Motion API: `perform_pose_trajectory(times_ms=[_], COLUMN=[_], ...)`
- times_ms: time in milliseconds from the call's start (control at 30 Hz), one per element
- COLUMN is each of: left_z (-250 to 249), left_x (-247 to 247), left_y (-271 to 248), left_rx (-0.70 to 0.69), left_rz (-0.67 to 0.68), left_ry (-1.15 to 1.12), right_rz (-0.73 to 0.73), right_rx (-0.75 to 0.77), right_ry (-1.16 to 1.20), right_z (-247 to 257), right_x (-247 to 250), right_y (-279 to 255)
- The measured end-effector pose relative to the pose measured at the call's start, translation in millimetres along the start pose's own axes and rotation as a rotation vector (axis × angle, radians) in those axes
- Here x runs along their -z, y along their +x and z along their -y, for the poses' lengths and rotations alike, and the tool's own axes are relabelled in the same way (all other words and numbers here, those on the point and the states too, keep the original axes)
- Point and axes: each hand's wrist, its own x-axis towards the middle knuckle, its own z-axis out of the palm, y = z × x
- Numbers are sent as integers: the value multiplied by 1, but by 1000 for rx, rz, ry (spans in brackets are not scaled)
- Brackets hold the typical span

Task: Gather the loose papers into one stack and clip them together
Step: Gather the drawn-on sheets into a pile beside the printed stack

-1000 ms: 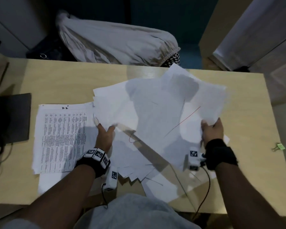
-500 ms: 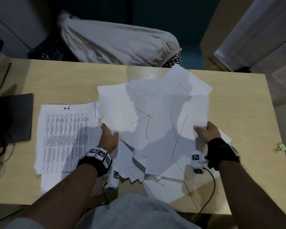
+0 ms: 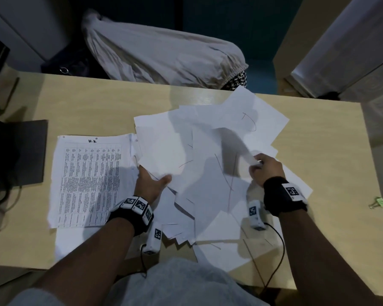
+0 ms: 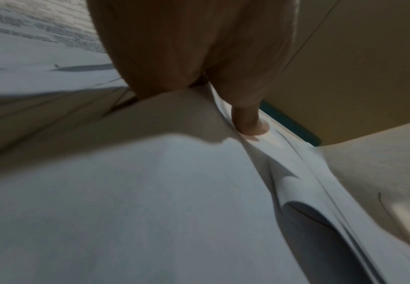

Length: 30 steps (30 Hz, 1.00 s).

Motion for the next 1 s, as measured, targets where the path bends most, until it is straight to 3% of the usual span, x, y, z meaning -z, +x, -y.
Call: perform_pose_trajectory(times_ms=[167, 300, 433, 600, 800, 900, 1000], left_z=[1, -3, -4, -2, 0, 1, 1], left_x=[5, 2, 1, 0, -1, -1, -1], left_y=[0, 1, 2, 3, 3, 3, 4], left_rx=[1, 15, 44, 23, 14, 11, 41], left_rz=[23, 17, 32, 18, 33, 29, 8], left_ry=[54, 120, 161, 139, 115, 96, 83], right_rz=[-6, -20, 110, 231, 79, 114, 113], right_rx=[56, 320, 456, 391, 250, 230, 204], right_ry=[-281, -355, -336, -378, -347, -375, -211], right_z=[-27, -23, 18, 70, 91, 92, 80], right_x=[28, 43, 29, -13, -48, -44, -25], right_y=[4, 19, 35, 46, 37, 38, 45])
